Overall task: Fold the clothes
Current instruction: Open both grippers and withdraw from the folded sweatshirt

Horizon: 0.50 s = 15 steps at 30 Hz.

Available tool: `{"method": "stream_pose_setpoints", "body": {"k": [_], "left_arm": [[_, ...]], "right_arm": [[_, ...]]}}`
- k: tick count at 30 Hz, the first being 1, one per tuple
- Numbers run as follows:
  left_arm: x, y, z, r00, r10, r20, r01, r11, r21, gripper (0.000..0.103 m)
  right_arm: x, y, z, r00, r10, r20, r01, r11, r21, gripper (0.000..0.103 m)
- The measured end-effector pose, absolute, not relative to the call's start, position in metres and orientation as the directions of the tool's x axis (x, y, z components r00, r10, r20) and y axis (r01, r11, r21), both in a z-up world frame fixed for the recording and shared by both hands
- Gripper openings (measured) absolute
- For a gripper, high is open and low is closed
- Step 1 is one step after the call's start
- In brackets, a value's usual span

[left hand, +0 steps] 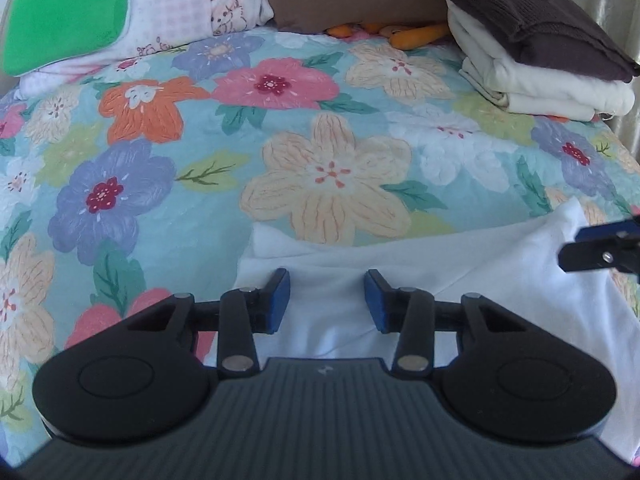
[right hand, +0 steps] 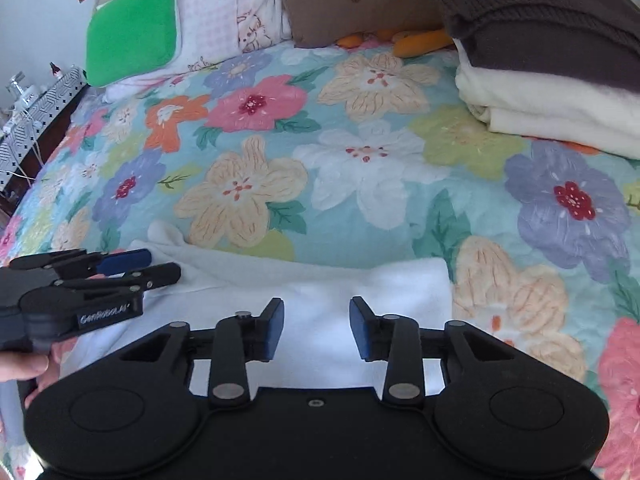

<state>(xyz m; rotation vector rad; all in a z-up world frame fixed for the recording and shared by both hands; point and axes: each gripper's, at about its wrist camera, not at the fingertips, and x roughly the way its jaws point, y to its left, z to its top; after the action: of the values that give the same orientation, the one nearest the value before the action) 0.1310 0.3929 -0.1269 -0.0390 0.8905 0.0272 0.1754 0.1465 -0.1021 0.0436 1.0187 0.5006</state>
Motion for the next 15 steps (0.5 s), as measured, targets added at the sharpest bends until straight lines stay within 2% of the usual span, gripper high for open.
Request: {"method": "stream_pose_setpoints", "body": {"k": [2,6,11,13,15], "left_arm": [[0.121,0.39,-0.117,0.63,0.039,-0.775,-0.057,0.998,0.004,0.044],[0.078,0.367,-0.095,0.683,-0.024,-0.73,0.065,0.998,0.028,0.066],[0.02,0.355,-0.082,0.697,-0.085,-0.712,0.068,0.996,-0.053,0.068],[0.0,0.355,-0.085,0.681,-0.117,-0.723,0.039,0.992,-0.123,0.069],[-0.014,0.351,-0.098,0.648,-0.115,-0.753,0.013,0.99,-0.139,0.07]], "right_arm": [[0.157,0.129,-0.097,0.401,0.471,-0.786,-0.385,0.865,0.321,0.046],[0.115,0.117,-0.098,0.378,0.512,-0.771,-0.434,0.834,0.341,0.05],[0.08,0.114,-0.106,0.398,0.484,-0.779,-0.428,0.849,0.309,0.05],[0.065,0.113,-0.109,0.409,0.452,-0.792,-0.425,0.863,0.273,0.052],[0.051,0.111,-0.115,0.418,0.404,-0.813,-0.418,0.881,0.222,0.059]]}}
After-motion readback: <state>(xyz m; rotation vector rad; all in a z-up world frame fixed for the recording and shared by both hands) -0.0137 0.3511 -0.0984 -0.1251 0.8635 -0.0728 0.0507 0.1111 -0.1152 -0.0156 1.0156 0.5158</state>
